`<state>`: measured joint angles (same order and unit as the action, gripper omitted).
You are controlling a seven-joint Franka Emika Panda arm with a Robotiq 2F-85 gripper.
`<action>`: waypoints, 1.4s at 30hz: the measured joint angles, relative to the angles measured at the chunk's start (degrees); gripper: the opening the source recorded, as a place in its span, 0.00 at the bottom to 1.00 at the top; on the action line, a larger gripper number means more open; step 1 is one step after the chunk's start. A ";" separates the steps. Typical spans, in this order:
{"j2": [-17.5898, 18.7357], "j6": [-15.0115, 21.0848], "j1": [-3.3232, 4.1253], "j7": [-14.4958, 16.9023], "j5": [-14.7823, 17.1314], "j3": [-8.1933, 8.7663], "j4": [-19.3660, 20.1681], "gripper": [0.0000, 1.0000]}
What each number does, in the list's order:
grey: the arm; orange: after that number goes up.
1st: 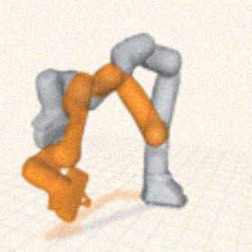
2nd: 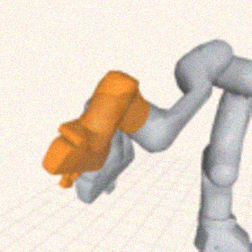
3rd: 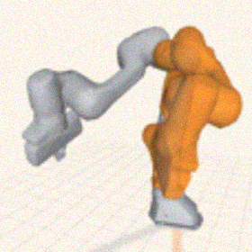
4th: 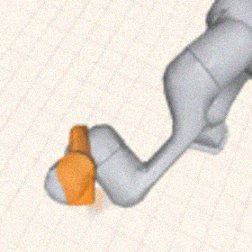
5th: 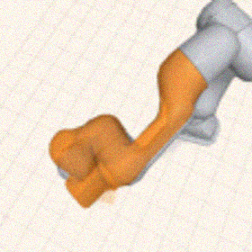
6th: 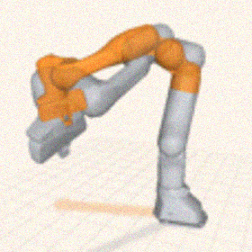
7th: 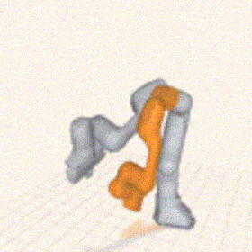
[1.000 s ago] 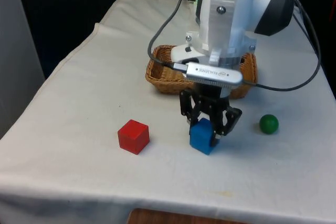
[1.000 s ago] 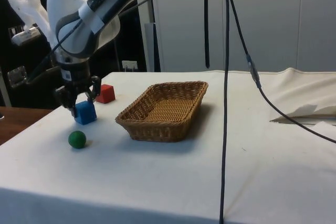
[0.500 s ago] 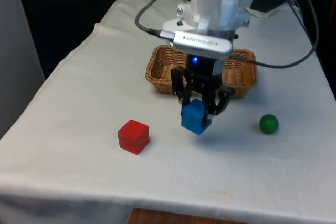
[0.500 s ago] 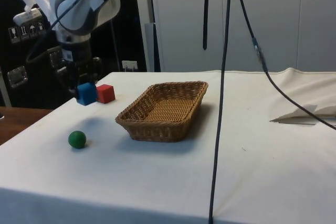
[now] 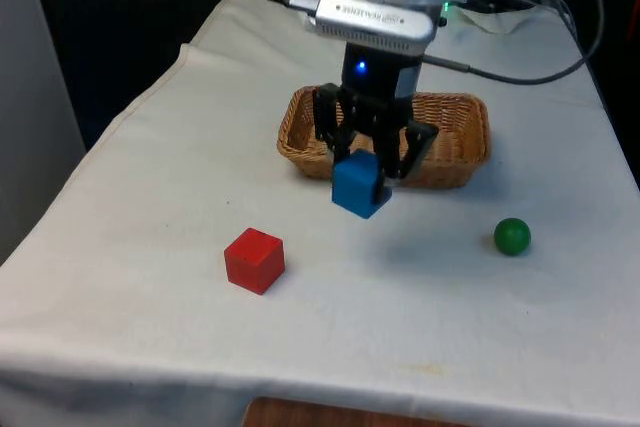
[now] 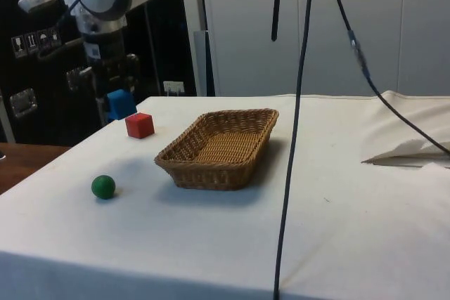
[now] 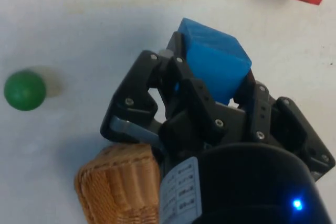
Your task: Place all non-red objects into the basket.
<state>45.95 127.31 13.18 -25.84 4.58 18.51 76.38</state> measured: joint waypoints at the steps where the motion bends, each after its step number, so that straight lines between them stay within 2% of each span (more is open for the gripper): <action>1: -0.52 -0.17 0.06 0.06 -0.23 0.00 0.34 0.00; 22: -12.32 -2.12 1.15 3.95 -4.07 0.00 8.71 0.00; 42: -15.53 -4.76 1.20 10.83 -3.55 -0.06 9.63 0.00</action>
<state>30.42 122.56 14.38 -15.01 1.03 18.45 86.00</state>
